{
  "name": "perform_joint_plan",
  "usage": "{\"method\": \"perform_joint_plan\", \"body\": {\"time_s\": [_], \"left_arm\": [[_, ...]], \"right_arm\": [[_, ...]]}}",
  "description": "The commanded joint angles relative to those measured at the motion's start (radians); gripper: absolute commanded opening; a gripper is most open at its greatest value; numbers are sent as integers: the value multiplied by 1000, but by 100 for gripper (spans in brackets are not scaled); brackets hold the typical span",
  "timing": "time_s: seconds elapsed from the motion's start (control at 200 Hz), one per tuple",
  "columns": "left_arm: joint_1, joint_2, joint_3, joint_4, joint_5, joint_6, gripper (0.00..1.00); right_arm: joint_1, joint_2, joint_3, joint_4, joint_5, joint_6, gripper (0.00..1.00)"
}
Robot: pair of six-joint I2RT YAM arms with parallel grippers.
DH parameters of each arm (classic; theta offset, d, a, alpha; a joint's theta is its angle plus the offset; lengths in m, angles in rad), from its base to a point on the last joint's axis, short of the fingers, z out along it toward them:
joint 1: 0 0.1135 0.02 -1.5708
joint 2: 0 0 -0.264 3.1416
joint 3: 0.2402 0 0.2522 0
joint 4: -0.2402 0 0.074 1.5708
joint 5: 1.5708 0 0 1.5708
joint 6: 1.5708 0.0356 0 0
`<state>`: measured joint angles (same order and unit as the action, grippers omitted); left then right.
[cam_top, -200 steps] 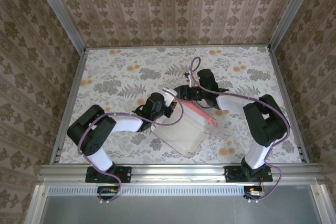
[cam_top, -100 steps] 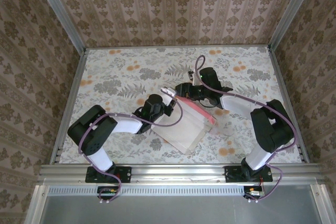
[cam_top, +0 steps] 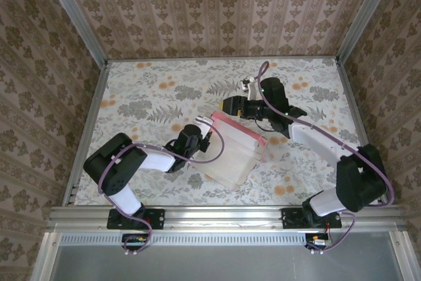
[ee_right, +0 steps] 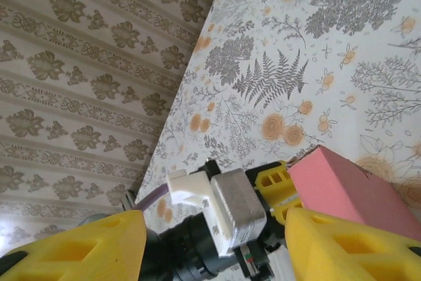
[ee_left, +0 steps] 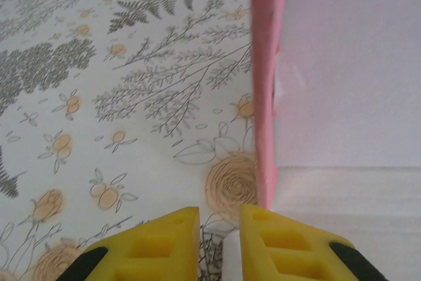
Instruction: Fold the paper box
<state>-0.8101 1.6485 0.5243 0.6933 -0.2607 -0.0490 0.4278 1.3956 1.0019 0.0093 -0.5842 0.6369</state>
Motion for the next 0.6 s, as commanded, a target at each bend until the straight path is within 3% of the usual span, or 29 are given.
{"method": "perform_joint_plan", "body": {"time_s": [0.0,0.15,0.355,0.48,0.595], "left_arm": [[4,-64,-22,-14,-29,-37,22],[5,-156,-35,-87,72,-56,25],[3,-314,2,-374,281,-104,31],[-6,-394,-10,-491,317,-154,36],[-15,-444,-22,-572,327,-191,37]], "right_arm": [[-6,-94,19,-243,100,-151,57],[-7,-240,-27,-425,255,-229,55],[-6,-430,-110,-635,473,-198,51],[-3,-501,-155,-737,561,-140,50],[-1,-531,-191,-760,558,-101,49]]}}
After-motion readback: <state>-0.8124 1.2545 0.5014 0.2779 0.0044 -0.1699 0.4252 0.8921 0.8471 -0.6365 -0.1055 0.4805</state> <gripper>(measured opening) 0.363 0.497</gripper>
